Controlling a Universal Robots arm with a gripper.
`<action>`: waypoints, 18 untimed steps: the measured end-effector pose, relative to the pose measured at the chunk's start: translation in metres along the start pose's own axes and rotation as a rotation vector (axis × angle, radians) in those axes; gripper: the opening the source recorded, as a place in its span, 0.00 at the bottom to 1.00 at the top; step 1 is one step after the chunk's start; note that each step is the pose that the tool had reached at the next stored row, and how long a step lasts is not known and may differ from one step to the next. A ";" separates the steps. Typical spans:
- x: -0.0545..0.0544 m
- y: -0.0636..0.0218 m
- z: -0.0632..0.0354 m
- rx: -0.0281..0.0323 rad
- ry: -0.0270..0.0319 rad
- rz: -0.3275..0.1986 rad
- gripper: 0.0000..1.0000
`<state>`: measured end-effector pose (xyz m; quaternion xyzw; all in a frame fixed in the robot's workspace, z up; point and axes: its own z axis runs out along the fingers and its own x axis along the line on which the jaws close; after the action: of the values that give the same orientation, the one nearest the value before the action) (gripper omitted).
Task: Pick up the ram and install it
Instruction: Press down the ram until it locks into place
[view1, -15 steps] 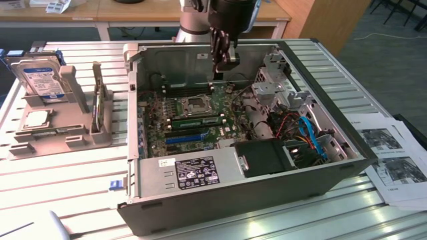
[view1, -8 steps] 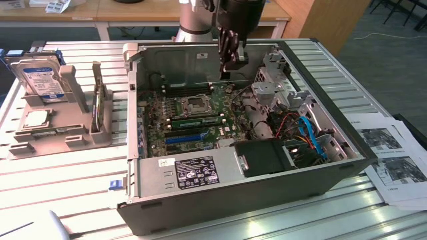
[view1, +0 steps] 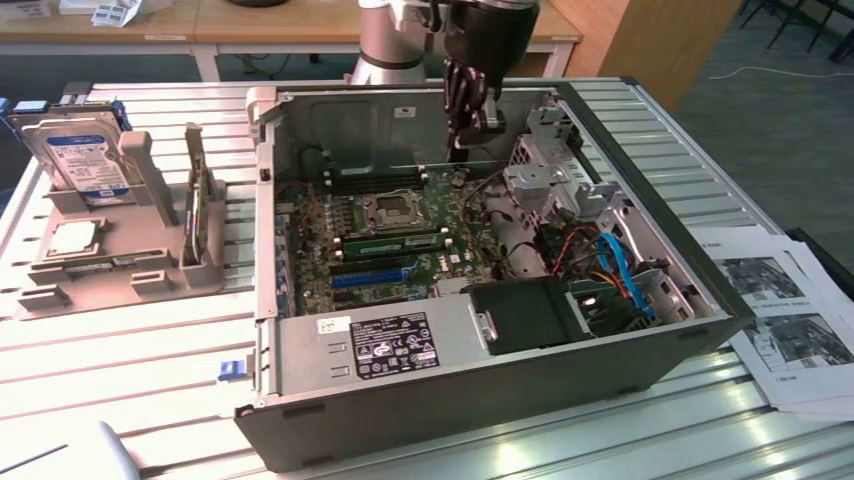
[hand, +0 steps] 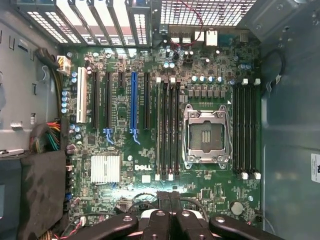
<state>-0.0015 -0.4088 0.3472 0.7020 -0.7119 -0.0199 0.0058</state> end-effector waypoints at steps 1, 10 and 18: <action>0.000 0.0000 0.0009 0.0000 0.0001 0.000 0.10; 0.000 -0.0004 0.0106 0.0000 0.0000 0.000 0.10; 0.000 -0.0007 0.0187 0.0000 0.0001 0.000 0.10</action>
<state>-0.0015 -0.4088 0.3285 0.7020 -0.7119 -0.0199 0.0058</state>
